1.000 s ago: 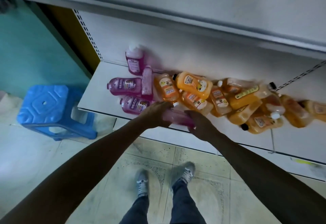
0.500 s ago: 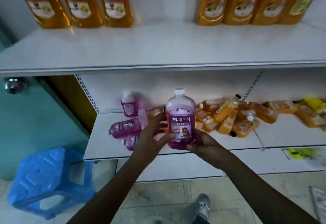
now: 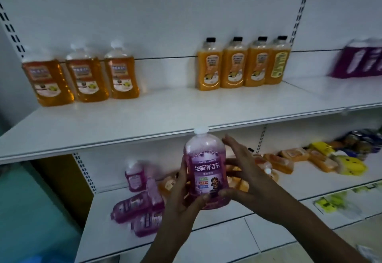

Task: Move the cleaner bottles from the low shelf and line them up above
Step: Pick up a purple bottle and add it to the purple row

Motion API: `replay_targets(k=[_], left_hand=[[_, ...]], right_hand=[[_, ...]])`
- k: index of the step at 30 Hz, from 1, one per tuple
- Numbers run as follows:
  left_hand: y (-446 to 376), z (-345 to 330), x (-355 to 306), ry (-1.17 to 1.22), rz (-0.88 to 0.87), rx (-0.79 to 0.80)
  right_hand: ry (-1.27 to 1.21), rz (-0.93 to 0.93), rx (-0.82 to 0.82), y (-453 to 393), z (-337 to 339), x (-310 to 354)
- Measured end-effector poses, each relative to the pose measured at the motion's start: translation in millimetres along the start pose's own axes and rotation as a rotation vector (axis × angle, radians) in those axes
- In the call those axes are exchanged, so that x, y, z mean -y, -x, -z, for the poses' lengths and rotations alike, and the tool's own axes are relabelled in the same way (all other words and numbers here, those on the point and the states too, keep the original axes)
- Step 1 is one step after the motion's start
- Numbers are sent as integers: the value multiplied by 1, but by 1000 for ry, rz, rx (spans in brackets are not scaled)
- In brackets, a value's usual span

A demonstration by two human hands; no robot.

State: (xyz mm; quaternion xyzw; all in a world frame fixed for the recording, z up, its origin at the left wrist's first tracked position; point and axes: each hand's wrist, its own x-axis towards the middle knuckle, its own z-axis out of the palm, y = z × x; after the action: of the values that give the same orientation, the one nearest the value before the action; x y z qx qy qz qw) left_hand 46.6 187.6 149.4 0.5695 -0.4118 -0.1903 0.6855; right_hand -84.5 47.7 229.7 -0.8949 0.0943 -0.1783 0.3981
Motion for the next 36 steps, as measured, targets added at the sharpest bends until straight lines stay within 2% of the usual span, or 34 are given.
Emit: replay_targets(k=[3,6,14,18,23,30,36], left_hand=[[-14,-17,-18,29,-44,93],[-26,-35,-32,2,-126,160],[-64,-99,-64,-58,-197,345],[-87,-148,-71,-121,-248,385],[-114,-232,-78,-2,-225,443],[-156,-367,-86,141,-195,558],[-180,-470,-80,134,-207,628]], right_hand=[[151,65,-71,-3,23,14],[169,70,-116,-1,45,23],[219,121,-315,20,115,23],[266,119,-435,37,148,10],[229,47,-595,69,206,-19],[368,-57,-565,120,328,-68],[432,-131,-559,159,410,-117]])
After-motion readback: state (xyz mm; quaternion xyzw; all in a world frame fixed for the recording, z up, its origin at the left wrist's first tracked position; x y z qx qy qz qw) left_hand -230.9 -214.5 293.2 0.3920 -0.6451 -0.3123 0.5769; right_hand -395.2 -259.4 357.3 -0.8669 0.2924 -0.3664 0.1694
